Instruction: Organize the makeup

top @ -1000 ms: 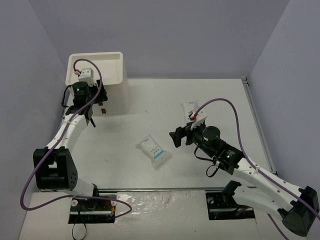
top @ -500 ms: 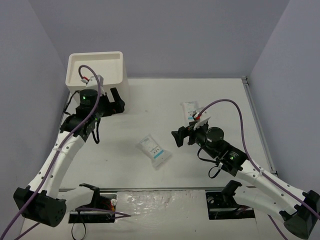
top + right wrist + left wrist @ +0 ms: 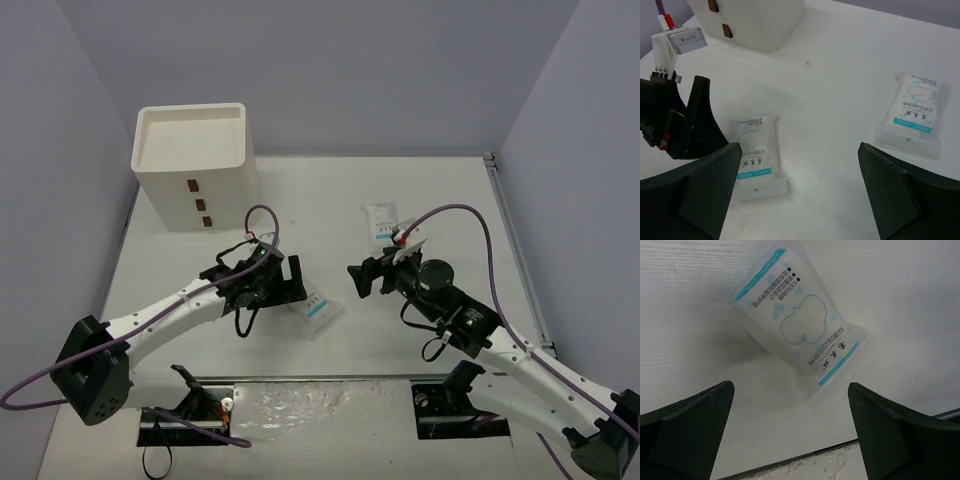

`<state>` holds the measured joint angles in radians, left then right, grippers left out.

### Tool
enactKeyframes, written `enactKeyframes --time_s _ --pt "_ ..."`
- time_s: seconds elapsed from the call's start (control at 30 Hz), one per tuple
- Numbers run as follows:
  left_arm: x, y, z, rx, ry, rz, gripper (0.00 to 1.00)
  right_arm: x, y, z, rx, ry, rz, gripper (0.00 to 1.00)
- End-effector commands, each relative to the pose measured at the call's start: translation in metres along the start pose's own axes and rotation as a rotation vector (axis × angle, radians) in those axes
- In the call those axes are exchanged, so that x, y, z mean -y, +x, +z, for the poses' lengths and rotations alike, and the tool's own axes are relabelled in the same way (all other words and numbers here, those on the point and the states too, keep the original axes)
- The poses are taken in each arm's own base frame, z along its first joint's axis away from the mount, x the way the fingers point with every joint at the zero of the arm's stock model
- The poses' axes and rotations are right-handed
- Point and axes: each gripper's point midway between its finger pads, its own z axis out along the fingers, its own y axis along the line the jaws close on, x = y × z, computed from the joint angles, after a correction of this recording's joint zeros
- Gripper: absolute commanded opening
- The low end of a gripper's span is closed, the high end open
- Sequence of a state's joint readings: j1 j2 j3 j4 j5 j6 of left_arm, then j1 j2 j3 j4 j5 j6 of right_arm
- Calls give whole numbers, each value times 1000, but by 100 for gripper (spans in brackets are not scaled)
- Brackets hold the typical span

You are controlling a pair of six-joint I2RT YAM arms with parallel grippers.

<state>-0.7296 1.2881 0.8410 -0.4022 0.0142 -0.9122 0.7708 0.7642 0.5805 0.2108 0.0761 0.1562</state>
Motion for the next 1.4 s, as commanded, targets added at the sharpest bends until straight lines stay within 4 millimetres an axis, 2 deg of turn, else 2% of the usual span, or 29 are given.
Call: enactKeyframes --time_s 0.0,0.17,0.37,0.47,0.57,0.67,0.83,1.03,1.2,1.37 --pt "29 -27 6 105 88 -101 97 7 -18 -4 78 32 23 100" --pt "30 -26 24 108 95 -125 93 9 -16 -5 75 39 25 100" --pt "25 -19 37 80 67 -126 71 9 -14 -4 70 40 21 100" --pt "19 -16 36 84 53 -126 48 9 -14 -4 70 43 20 100" --pt "12 -15 32 98 40 -129 19 10 -12 -3 64 45 20 100" --pt "13 -21 24 124 47 -114 1 9 -11 -1 59 43 21 100" --pt "16 -36 3 180 54 -57 0 9 -12 -2 61 41 20 100" --pt "22 -70 -44 277 55 71 0 8 -16 -3 70 38 22 100" --pt "29 -106 -94 374 64 156 0 7 -16 -2 67 33 21 100" --pt "27 -151 -146 474 68 234 0 6 -17 -1 66 25 21 100"
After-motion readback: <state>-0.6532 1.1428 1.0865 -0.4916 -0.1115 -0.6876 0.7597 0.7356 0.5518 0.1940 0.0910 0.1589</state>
